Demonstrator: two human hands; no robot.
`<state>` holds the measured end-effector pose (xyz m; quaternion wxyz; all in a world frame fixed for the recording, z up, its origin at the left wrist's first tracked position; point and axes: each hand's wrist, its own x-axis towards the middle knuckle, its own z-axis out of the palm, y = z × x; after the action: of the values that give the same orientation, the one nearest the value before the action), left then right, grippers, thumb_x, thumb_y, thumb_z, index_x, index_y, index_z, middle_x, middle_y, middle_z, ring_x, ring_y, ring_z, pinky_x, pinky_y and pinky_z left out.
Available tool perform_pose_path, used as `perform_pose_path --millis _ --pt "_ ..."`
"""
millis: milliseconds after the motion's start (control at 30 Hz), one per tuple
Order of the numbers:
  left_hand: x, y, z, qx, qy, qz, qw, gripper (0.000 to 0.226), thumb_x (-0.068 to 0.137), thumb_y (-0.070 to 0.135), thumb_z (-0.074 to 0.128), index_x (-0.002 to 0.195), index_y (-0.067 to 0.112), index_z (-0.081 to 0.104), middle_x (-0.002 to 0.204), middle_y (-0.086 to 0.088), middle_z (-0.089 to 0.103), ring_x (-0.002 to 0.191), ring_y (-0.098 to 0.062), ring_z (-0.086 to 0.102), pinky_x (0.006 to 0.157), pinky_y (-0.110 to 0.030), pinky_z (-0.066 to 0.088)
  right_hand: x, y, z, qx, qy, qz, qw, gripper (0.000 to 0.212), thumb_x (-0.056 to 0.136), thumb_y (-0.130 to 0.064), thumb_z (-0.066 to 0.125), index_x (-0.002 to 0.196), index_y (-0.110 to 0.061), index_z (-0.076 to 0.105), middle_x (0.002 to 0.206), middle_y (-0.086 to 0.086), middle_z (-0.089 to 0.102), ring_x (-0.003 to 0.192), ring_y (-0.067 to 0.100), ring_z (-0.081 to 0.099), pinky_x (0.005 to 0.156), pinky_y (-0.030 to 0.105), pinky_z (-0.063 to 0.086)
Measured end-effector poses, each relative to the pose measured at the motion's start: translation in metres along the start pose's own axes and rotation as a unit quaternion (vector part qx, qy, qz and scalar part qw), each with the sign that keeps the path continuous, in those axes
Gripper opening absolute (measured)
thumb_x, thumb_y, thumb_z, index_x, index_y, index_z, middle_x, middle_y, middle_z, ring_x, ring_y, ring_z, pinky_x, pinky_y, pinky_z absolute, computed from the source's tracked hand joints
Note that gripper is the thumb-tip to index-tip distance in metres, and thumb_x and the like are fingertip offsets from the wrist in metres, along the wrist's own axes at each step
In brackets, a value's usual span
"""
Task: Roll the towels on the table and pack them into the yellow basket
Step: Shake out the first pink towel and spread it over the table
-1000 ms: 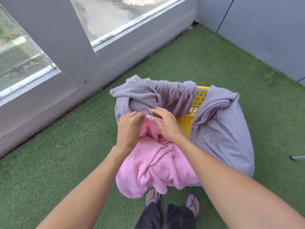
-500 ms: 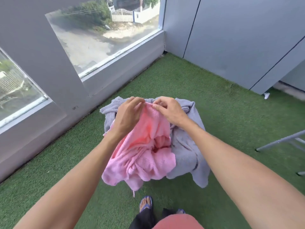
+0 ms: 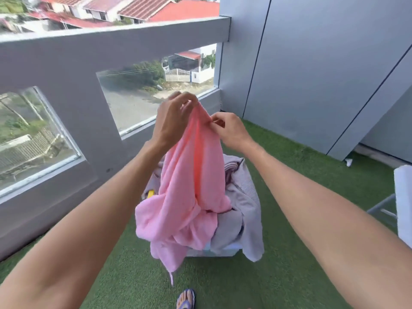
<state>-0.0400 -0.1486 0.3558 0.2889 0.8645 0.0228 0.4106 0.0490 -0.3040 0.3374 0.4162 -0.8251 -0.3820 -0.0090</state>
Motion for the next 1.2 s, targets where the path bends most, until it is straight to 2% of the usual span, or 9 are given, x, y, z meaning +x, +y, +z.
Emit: perform_pose_path --millis 200,400,467,533,633,733,900,1067,1200 --pt "0.005 0.063 -0.006 -0.014 0.018 0.048 0.999 0.013 0.094 0.018 0.058 0.098 0.015 0.07 0.095 -0.002 0.068 0.077 -0.016 0.061 0.069 -0.028 0.05 -0.037 -0.015 -0.062 0.038 0.077 0.001 0.996 0.02 0.094 -0.028 0.059 0.091 -0.011 0.069 0.075 -0.009 0.066 0.062 -0.007 0.056 0.059 0.013 0.041" --pt "0.03 0.123 0.007 -0.059 0.022 0.028 0.998 0.013 0.091 0.021 0.06 0.096 0.019 0.072 0.089 0.001 0.071 0.076 -0.013 0.063 0.069 -0.029 0.05 -0.056 -0.042 -0.154 -0.025 0.147 -0.024 0.989 0.021 0.093 -0.028 0.06 0.088 -0.012 0.072 0.064 -0.017 0.06 0.056 -0.01 0.052 0.057 0.007 0.036" --pt "0.039 0.146 0.015 -0.09 0.01 0.013 0.996 0.011 0.091 0.022 0.061 0.094 0.021 0.072 0.083 0.004 0.068 0.07 -0.013 0.061 0.067 -0.029 0.05 -0.062 -0.05 -0.185 -0.043 0.163 -0.022 0.985 0.02 0.091 -0.03 0.062 0.086 -0.014 0.074 0.068 -0.006 0.067 0.057 -0.005 0.053 0.057 0.012 0.037" --pt "0.048 0.168 0.024 -0.112 -0.002 0.006 0.994 0.01 0.09 0.021 0.063 0.093 0.022 0.073 0.08 0.004 0.067 0.064 -0.011 0.06 0.064 -0.025 0.049 -0.071 -0.053 -0.214 -0.048 0.178 -0.019 0.983 0.019 0.089 -0.033 0.064 0.082 -0.018 0.074 0.072 0.004 0.071 0.062 0.006 0.057 0.061 0.027 0.043" --pt "0.06 0.204 0.039 -0.159 -0.016 -0.002 0.987 0.01 0.089 0.019 0.064 0.092 0.021 0.073 0.078 0.005 0.065 0.061 0.0 0.057 0.056 -0.006 0.04 -0.088 -0.058 -0.257 -0.073 0.199 -0.016 0.977 0.016 0.086 -0.033 0.067 0.079 -0.02 0.074 0.074 0.01 0.071 0.065 0.017 0.06 0.062 0.033 0.045" --pt "0.068 0.244 0.054 -0.201 -0.042 0.025 0.978 0.009 0.089 0.023 0.065 0.087 0.027 0.072 0.074 0.005 0.067 0.062 -0.006 0.06 0.051 -0.008 0.038 -0.113 -0.062 -0.298 -0.086 0.232 -0.006 0.969 0.017 0.084 -0.04 0.068 0.079 -0.024 0.073 0.079 0.018 0.07 0.07 0.031 0.063 0.064 0.034 0.046" --pt "0.067 0.308 0.08 -0.246 -0.093 0.069 0.962 0.011 0.09 0.021 0.063 0.086 0.027 0.071 0.07 0.014 0.064 0.062 -0.003 0.061 0.052 -0.011 0.042 -0.163 -0.061 -0.357 -0.126 0.282 0.016 0.951 0.023 0.083 -0.045 0.067 0.081 -0.023 0.073 0.079 0.016 0.07 0.077 0.039 0.062 0.069 0.044 0.051" --pt "0.048 0.358 0.12 -0.296 -0.147 0.076 0.941 0.011 0.091 0.021 0.062 0.086 0.024 0.07 0.07 0.004 0.068 0.058 -0.007 0.061 0.055 -0.021 0.046 -0.216 -0.045 -0.391 -0.155 0.318 0.061 0.933 0.019 0.084 -0.039 0.069 0.08 -0.02 0.072 0.079 0.018 0.069 0.075 0.036 0.063 0.07 0.043 0.051" --pt "0.029 0.383 0.153 -0.308 -0.232 0.095 0.918 0.011 0.093 0.026 0.057 0.087 0.022 0.065 0.056 -0.002 0.059 0.049 -0.014 0.051 0.055 -0.028 0.045 -0.256 -0.028 -0.404 -0.15 0.332 0.094 0.926 0.015 0.085 -0.031 0.069 0.079 -0.018 0.072 0.076 0.01 0.071 0.067 0.012 0.06 0.066 0.032 0.048"
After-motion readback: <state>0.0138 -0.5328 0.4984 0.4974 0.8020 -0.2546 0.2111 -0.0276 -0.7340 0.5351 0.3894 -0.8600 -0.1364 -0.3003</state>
